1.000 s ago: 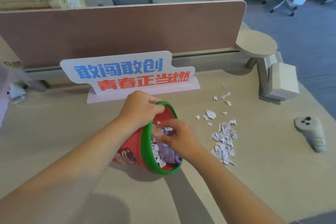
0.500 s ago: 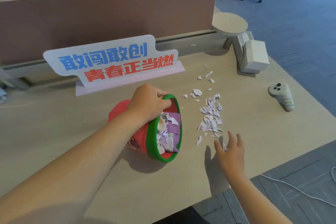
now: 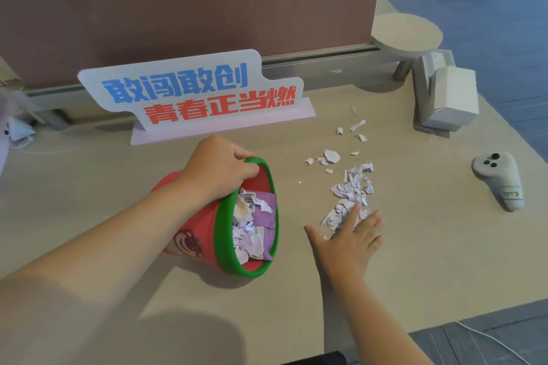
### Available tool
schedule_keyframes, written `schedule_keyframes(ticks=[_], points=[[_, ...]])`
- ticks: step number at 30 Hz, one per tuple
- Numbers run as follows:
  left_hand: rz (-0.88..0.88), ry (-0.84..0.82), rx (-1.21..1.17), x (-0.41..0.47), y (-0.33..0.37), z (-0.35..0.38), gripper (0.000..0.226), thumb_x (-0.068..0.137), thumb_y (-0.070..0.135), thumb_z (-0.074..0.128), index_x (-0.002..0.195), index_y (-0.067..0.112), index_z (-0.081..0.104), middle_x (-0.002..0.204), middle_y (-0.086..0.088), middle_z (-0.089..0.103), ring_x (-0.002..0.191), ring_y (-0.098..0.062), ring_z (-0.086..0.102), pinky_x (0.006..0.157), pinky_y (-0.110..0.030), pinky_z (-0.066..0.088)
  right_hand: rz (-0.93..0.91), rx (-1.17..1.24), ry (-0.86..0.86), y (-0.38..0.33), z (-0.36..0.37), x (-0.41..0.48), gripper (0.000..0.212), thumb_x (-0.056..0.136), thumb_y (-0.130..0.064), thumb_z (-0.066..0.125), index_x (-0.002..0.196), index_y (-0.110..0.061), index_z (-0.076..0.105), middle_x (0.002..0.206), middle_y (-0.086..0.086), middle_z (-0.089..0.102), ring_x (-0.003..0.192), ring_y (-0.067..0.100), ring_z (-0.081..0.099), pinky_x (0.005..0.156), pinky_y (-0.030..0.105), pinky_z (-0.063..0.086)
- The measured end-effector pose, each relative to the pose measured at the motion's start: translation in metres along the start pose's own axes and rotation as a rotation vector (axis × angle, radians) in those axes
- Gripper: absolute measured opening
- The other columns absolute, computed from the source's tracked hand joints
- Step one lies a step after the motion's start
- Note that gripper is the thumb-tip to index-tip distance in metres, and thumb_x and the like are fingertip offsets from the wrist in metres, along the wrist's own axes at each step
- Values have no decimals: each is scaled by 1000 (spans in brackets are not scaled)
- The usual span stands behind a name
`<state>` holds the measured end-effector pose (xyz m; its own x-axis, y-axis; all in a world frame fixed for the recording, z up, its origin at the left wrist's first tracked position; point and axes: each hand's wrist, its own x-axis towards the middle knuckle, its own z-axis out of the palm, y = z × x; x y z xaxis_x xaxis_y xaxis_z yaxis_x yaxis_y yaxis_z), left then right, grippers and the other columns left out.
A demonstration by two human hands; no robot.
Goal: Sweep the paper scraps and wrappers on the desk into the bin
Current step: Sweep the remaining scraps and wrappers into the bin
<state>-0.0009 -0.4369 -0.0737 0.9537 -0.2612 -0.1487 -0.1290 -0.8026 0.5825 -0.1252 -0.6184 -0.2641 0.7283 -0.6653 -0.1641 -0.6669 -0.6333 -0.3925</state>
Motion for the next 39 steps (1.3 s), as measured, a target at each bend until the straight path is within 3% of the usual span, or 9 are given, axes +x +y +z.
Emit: schedule_keyframes(ticks=[10, 16, 20, 24, 28, 30, 33, 36, 39], points=[[-149, 73, 37, 32, 30, 24, 28, 76, 20, 69, 103, 16, 74, 107, 0, 73, 84, -7, 60, 73, -15, 36, -217, -103, -49, 20, -25, 94, 106, 65, -82, 44, 147, -30, 0, 155, 22, -10, 142, 36, -12, 114, 51, -3], [-274, 141, -38, 47, 48, 31, 31, 77, 21, 69, 107, 15, 72, 114, 0, 70, 95, -9, 63, 80, -17, 39, -519, -168, -158, 19, -34, 150, 87, 71, -78, 43, 143, -40, 14, 157, 12, 0, 143, 34, -4, 113, 49, 0], [-304, 172, -56, 47, 51, 31, 25, 78, 17, 69, 101, 10, 75, 110, 1, 71, 81, -2, 58, 72, -15, 40, -804, -212, -125, 18, -29, 166, 57, 80, -66, 40, 129, -37, 46, 144, 4, 39, 133, 33, 29, 106, 46, 19], [-346, 230, -120, 48, 49, 24, 21, 77, 17, 68, 94, 9, 75, 83, -2, 71, 75, -14, 62, 71, -23, 47, -945, 11, -16, 19, -23, 164, 34, 83, -48, 50, 98, -24, 68, 106, 6, 63, 92, 30, 58, 82, 38, 44], [-383, 279, -172, 46, 46, 21, 29, 76, 19, 69, 106, 19, 72, 88, -1, 75, 84, -18, 69, 71, -20, 51, -970, 34, -72, 20, -23, 161, 26, 89, -35, 46, 85, -18, 65, 80, 4, 58, 63, 28, 52, 59, 31, 43], [-375, 277, -171, 46, 45, 21, 29, 77, 18, 70, 106, 18, 72, 91, -2, 74, 80, -14, 68, 65, -12, 44, -1004, -27, -50, 18, -24, 161, 7, 83, -16, 58, 80, -12, 63, 69, 5, 56, 53, 28, 51, 49, 29, 38], [-378, 269, -180, 44, 42, 17, 29, 77, 18, 70, 106, 17, 72, 96, -3, 75, 81, -13, 68, 66, -14, 46, -910, -174, -157, 6, -30, 156, 27, 58, 3, 76, 75, -9, 60, 63, 7, 57, 44, 29, 51, 43, 26, 28], [-362, 249, -201, 41, 41, 15, 29, 77, 16, 70, 105, 16, 72, 91, -2, 76, 83, -20, 71, 70, -24, 53, -661, -177, -267, -9, -42, 154, 17, 77, -6, 64, 92, -9, 57, 88, 10, 61, 67, 35, 60, 52, 29, 33], [-335, 247, -229, 37, 37, 9, 30, 77, 17, 71, 106, 17, 72, 97, 1, 74, 82, -23, 71, 66, -19, 52, -557, 49, -379, -35, -69, 141, 9, 88, -12, 50, 97, -13, 52, 104, 2, 56, 84, 28, 56, 61, 29, 35]])
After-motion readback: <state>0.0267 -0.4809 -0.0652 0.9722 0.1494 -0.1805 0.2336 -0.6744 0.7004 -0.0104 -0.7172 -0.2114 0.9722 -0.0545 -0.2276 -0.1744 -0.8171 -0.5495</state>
